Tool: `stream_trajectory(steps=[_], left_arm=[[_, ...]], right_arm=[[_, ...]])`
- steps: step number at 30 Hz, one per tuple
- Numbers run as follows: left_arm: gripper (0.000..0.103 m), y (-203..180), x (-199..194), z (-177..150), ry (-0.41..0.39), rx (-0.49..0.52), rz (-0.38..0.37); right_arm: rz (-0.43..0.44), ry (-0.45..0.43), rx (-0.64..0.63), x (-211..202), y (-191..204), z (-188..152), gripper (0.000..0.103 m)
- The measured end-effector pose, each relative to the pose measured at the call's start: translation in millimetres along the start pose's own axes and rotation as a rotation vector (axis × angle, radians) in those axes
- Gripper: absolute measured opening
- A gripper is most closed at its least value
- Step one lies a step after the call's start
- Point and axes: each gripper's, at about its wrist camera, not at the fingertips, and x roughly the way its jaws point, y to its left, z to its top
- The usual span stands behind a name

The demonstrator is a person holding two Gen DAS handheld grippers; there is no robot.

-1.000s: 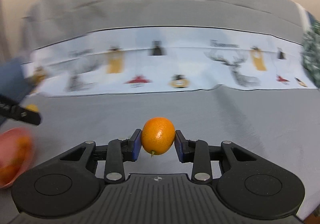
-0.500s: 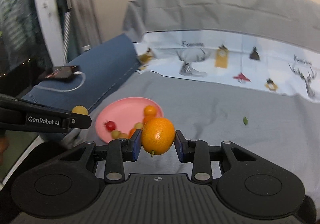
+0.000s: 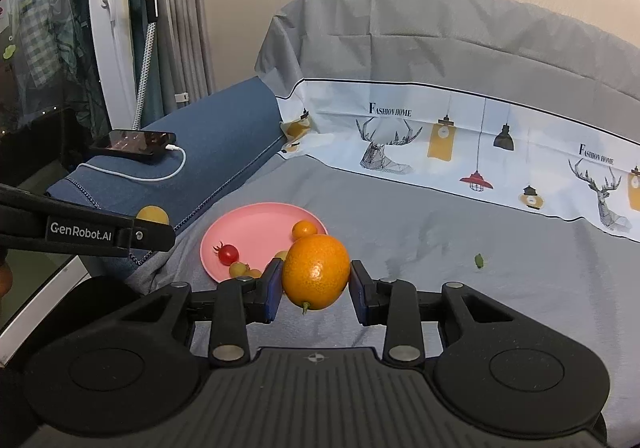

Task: Organize fruits
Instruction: 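Carry the yellow fruit and mandarin in both tools over the pink plate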

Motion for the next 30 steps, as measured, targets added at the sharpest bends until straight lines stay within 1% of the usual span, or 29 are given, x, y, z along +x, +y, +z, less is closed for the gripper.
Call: stream_trajectory(steps=[16, 24, 30], left_arm=[[0.027, 10.1, 16.4, 2.7, 0.042, -0.020, 0.020], [0.027, 17.5, 35.3, 10.8, 0.076, -0.023, 0.029], [0.027, 26.1, 58.7, 20.8, 0.106, -0.024, 0.044]], right_arm=[[0.003, 0.029, -0.004, 9.1, -0.3, 0.3, 0.036], [0.009, 0.056, -0.025, 29.2, 0.5, 3.8, 0.036], [0.019, 0.074, -0.030, 56.4, 3.2, 10.6, 0.036]])
